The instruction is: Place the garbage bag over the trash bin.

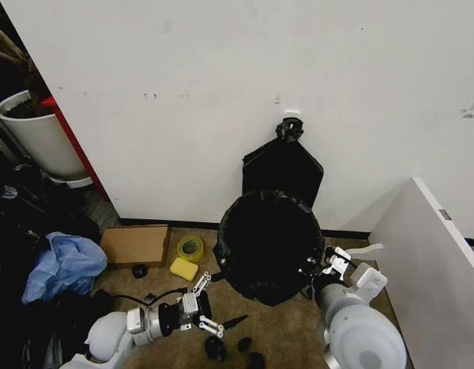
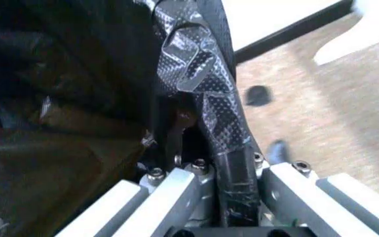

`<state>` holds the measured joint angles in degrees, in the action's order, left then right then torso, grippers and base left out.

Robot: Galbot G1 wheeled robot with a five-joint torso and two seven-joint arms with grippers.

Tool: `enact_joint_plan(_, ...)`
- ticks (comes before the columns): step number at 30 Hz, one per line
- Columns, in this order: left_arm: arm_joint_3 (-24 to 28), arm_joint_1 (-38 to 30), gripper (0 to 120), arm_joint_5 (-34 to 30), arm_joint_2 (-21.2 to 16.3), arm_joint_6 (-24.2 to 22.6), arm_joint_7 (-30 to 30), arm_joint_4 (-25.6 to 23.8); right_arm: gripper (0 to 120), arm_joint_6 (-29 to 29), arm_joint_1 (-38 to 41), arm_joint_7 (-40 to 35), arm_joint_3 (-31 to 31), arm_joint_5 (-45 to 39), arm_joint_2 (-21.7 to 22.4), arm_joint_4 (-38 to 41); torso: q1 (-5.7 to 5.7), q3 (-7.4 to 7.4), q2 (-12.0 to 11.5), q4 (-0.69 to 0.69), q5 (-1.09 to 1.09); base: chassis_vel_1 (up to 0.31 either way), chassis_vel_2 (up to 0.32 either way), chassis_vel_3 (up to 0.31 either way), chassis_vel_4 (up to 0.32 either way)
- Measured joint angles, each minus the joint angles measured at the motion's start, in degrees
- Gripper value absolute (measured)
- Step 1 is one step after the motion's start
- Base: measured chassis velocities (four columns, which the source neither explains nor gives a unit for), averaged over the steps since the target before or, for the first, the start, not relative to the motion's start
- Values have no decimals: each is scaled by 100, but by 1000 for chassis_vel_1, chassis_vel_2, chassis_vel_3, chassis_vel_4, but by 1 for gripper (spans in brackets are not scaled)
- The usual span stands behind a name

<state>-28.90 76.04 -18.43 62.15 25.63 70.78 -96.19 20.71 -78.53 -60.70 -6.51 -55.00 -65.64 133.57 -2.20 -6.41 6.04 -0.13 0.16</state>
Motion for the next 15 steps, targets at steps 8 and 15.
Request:
enact_joint_plan(8, -1286, -368, 100, 218, -357, 525, -297, 823, 0, 842, 57, -81, 267, 413, 74, -681, 0, 0, -1, 2, -1, 0, 0, 0, 0)
enact_joint_plan(15, -1480, -86, 100, 20, -366, 769, -568, 442, 0, 1450, 304, -17, 543, 103, 245, -1094, 0, 0, -1, 3, 0, 0, 0, 0, 0)
